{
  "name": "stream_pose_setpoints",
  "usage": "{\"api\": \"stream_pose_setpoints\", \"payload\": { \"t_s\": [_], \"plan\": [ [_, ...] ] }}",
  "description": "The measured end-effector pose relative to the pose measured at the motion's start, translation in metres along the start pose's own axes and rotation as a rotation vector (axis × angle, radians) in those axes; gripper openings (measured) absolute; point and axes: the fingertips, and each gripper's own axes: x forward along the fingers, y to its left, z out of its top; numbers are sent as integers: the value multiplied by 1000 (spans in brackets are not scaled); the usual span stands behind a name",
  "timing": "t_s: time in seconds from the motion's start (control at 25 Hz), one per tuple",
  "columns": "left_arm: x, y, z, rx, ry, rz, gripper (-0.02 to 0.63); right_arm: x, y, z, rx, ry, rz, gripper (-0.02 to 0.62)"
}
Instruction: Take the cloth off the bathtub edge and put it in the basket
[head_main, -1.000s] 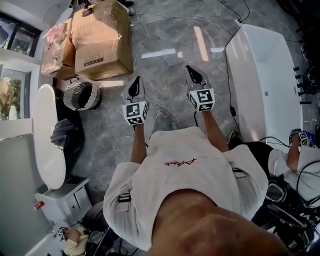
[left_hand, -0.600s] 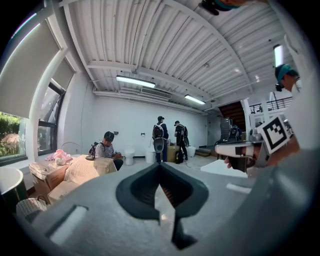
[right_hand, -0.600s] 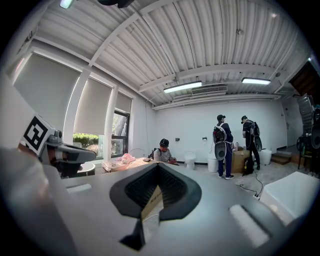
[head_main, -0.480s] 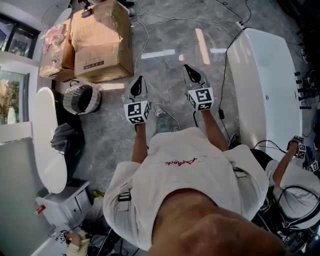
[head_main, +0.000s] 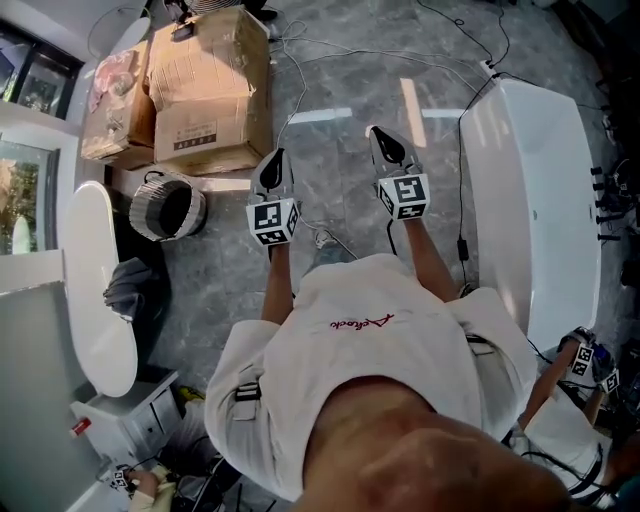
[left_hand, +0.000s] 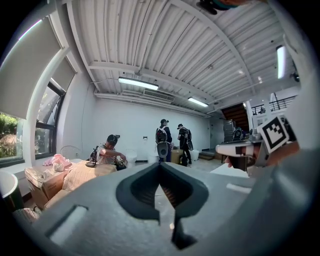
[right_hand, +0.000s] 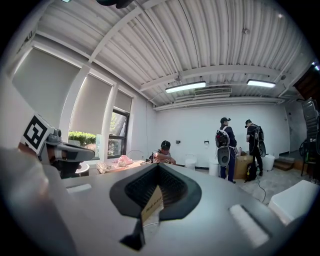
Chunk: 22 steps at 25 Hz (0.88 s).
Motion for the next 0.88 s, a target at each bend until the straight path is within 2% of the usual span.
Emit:
{"api": "stream_pose_setpoints", "payload": {
  "t_s": [0.28, 0.44, 0.88],
  "plan": [
    [17, 61, 10, -4, -15, 29, 0, 57, 18, 14, -11, -13, 5, 6],
    [22, 82, 9, -14, -20, 39, 0, 72, 26, 14, -19, -8, 7, 6],
    [49, 66, 9, -25, -10, 13, 0, 73, -3, 12, -33, 11, -22, 6]
  ]
}}
